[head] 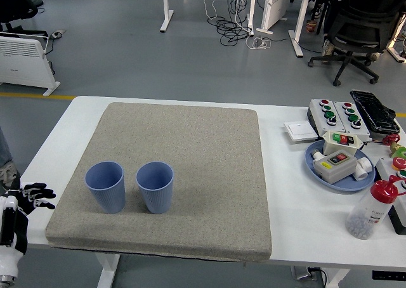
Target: Push cup pick cup insert cup
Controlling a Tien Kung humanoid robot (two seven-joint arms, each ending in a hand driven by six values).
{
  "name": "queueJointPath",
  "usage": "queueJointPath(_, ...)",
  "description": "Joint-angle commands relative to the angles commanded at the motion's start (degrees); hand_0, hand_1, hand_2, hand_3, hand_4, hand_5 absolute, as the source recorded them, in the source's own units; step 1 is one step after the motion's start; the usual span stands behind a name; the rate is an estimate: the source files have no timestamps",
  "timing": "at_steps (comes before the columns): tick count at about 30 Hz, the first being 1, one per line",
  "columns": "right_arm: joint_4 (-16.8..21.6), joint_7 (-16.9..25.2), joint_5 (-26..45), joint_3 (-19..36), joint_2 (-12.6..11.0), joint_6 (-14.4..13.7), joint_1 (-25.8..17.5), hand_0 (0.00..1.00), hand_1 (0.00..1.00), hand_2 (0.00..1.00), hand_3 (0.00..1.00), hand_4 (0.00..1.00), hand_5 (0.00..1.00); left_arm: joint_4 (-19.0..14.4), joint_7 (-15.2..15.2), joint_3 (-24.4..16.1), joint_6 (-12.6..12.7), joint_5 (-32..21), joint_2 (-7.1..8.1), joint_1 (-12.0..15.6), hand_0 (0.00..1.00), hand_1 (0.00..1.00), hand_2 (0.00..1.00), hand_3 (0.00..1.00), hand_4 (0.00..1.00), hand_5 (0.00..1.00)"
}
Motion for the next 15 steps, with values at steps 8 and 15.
queueJointPath(8, 0.03, -0.06, 0.02, 0.04, 0.0, 0.0, 0.04, 0.703, 0.641, 0.645, 0.569, 0.066, 0.458, 0.68, -0.04, 4.74, 0.56, 4.07, 1.2, 0.07, 0.368, 0.454, 0.45, 0.414, 0.509, 0.998)
queueJointPath(15, 0.03, 0.15, 0.69, -0.37, 0.02, -0.02, -0.15, 0.703, 0.641, 0.645, 0.569, 0.067, 0.458, 3.77, 2.51, 7.79, -0.7, 8.39, 0.43, -2.13, 0.382, 0.46, 0.453, 0.42, 0.505, 0.998)
